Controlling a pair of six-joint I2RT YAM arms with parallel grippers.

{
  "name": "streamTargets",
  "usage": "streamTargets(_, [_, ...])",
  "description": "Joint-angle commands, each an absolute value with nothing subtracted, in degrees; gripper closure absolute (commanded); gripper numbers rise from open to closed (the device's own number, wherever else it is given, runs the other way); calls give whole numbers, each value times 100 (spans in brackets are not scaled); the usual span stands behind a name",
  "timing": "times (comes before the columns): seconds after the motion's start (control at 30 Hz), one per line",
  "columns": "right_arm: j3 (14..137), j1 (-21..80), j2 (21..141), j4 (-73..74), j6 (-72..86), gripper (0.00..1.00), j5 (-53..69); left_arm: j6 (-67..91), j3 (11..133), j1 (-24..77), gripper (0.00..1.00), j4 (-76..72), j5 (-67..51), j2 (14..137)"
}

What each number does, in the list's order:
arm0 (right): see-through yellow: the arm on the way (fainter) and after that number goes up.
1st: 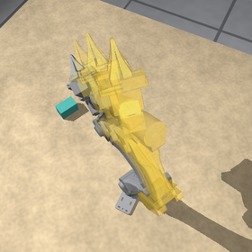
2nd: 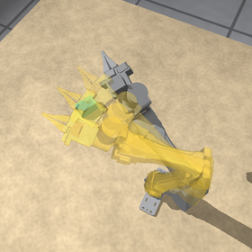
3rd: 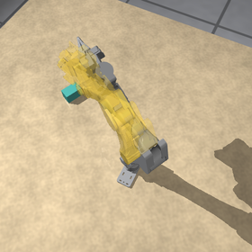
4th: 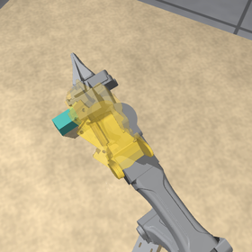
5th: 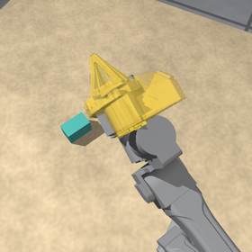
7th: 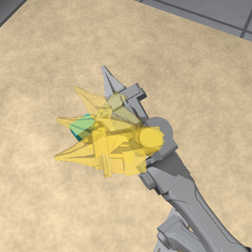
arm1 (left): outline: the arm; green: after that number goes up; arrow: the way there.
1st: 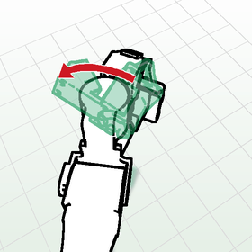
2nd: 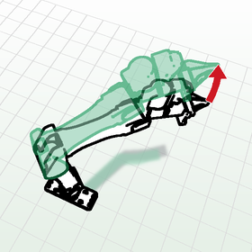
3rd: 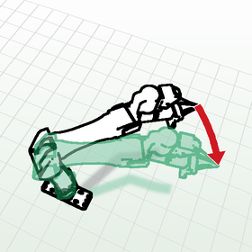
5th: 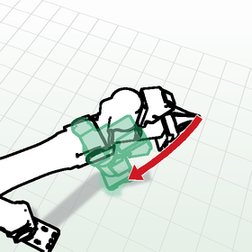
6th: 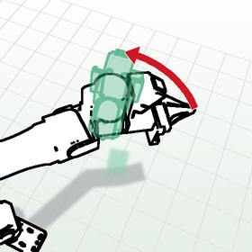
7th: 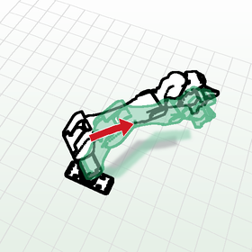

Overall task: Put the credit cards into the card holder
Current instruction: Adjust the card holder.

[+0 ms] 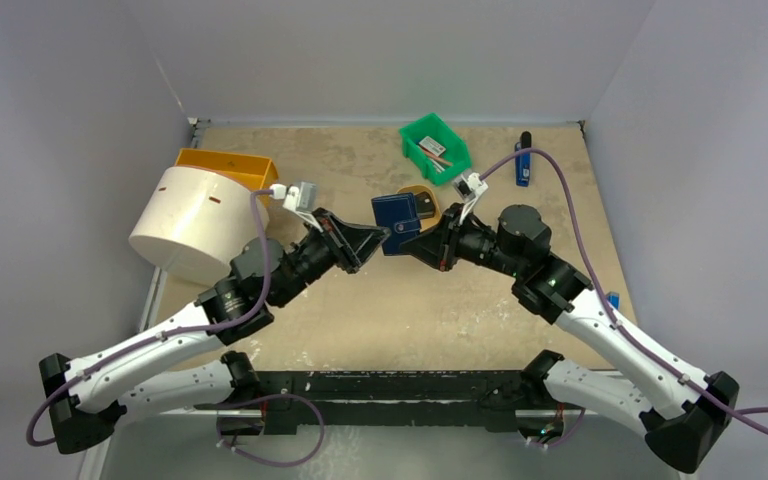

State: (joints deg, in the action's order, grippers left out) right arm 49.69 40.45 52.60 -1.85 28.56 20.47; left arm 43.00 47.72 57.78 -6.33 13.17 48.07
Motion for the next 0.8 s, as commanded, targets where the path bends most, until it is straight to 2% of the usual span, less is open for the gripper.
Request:
streamTargets(0.0, [5291, 4056, 5242, -355, 2756, 100, 1891, 4379, 5026, 5766, 100, -1456, 287, 4987])
streamTargets(0.27, [5296, 4052, 5223, -387, 2814, 100, 2021, 4500, 5185, 5771, 100, -1188, 302, 5412])
streamTargets(0.77, [5271, 4053, 5185, -439, 2832, 100, 2142, 4500, 5069, 5769, 100, -755, 1197, 5248])
